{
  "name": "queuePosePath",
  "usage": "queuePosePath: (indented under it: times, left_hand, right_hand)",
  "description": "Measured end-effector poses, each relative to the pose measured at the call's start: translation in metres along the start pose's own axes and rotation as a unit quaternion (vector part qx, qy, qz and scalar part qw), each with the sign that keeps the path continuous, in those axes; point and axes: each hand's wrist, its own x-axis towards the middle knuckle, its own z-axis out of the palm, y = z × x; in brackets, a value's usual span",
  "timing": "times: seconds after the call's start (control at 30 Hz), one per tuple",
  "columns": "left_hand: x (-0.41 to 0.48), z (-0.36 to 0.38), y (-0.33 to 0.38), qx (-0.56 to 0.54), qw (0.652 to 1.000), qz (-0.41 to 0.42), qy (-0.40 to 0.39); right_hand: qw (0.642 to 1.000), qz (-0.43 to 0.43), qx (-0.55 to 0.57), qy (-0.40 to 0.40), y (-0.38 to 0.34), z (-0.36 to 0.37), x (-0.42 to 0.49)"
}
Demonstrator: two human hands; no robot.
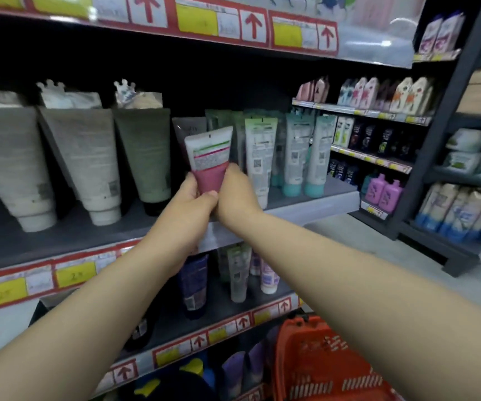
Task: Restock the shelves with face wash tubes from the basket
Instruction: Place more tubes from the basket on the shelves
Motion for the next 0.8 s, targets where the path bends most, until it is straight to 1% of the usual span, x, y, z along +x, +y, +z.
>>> queuePosePath:
  times: [0.07,0.17,0.27,0.33,0.4,0.5,0.6,0.67,0.73,0.8]
  left_hand:
    - [0.017,-0.003,-0.004,0.006,0.999,-0.039,0.014]
    - [0.044,-0.004,-0.007,0.023,0.995,-0.089,0.032]
    - [0.065,-0.005,-0.011,0.015,0.994,-0.094,0.061]
    - [0.073,-0.008,-0.014,0.016,0.994,-0.092,0.06]
    - [0.073,-0.008,-0.011,0.039,0.993,-0.098,0.048]
    - [0.058,-0.009,0.002,0.133,0.987,-0.089,0.033]
    - [0.034,-0.014,0.007,0.242,0.97,-0.036,-0.001]
    - [0.015,-0.015,0.01,0.314,0.949,-0.012,-0.038]
    - [-0.002,-0.011,0.009,0.382,0.922,0.014,-0.058]
    - [-0.017,0.001,0.009,0.441,0.892,0.063,-0.076]
  right_hand:
    - [0.999,0.014,-0.046,-0.009,-0.001,0.01,0.016]
    - [0.997,0.022,-0.068,-0.028,-0.003,0.018,0.036]
    - [0.996,0.03,-0.073,-0.039,-0.004,0.023,0.052]
    - [0.995,0.048,-0.07,-0.052,-0.006,0.023,0.057]
    - [0.994,0.054,-0.074,-0.058,-0.007,0.021,0.057]
    - [0.996,0.035,-0.073,-0.047,-0.007,0.015,0.041]
    - [0.997,-0.026,-0.056,-0.054,-0.005,-0.003,0.012]
    - [0.991,-0.074,-0.082,-0.081,0.001,-0.025,-0.013]
    - [0.977,-0.112,-0.142,-0.11,0.014,-0.049,-0.039]
    - [0.962,-0.134,-0.196,-0.131,0.033,-0.068,-0.061]
